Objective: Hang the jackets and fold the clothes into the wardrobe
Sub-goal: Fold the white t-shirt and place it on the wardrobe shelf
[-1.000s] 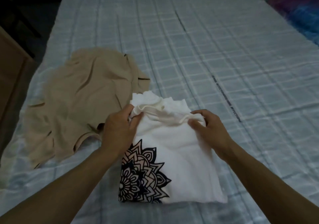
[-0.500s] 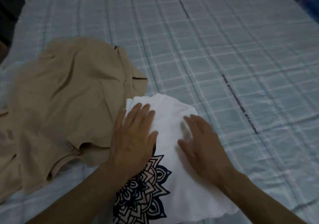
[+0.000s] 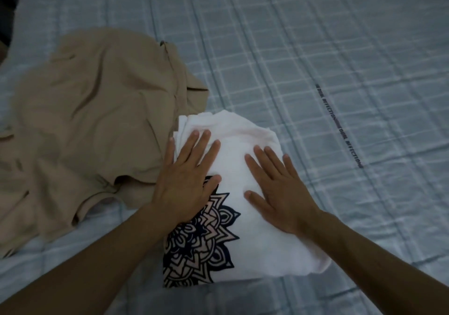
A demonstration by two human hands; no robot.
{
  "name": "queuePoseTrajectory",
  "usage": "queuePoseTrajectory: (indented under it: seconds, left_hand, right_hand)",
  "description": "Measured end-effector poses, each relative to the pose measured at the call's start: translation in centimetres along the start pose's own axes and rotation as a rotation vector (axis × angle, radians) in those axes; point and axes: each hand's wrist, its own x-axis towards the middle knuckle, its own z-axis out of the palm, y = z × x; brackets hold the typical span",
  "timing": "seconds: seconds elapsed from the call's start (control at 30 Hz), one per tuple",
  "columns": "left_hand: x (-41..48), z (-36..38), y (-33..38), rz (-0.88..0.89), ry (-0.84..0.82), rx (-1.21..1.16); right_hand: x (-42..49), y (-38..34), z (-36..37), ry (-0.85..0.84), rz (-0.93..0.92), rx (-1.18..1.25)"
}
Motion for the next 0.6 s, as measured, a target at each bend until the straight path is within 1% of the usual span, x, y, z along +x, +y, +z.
queuePoseTrajectory:
  seconds: [0.07, 0.13, 0.23, 0.33, 0.4, 0.5, 0.6]
  left_hand:
    - [-1.9, -0.4, 0.8, 0.004, -0.011, -0.018]
    - [-5.0, -0.1, 2.0, 0.054, -0.039, -0.075]
    - [-9.8, 0.9, 3.7, 0.063, -0.084, -0.154]
    - [-11.5, 1.4, 4.2, 0.027, -0.081, -0.191]
    - [-11.6, 1.0, 4.3, 0.034, -0.072, -0.198]
    - [-12.2, 0.5, 4.5, 0.118, -0.082, -0.176]
    - [-13.5, 1.0, 4.6, 0.177, -0.051, -0.202]
  right_hand:
    - [-1.6, -1.3, -0.7, -0.063, -0.014, 0.017]
    - [-4.5, -2.5, -0.5, -0.088, -0.079, 0.015]
    - [-8.6, -3.2, 1.4, 0.011, -0.098, -0.001]
    - [-9.5, -2.7, 2.7, 0.038, -0.111, -0.015]
    - [-9.3, -2.5, 2.4, 0.036, -0.125, -0.026]
    - [-10.0, -2.3, 1.9, -0.001, -0.157, -0.087]
    - [-11.3, -2.3, 2.7, 0.036, -0.129, -0.089]
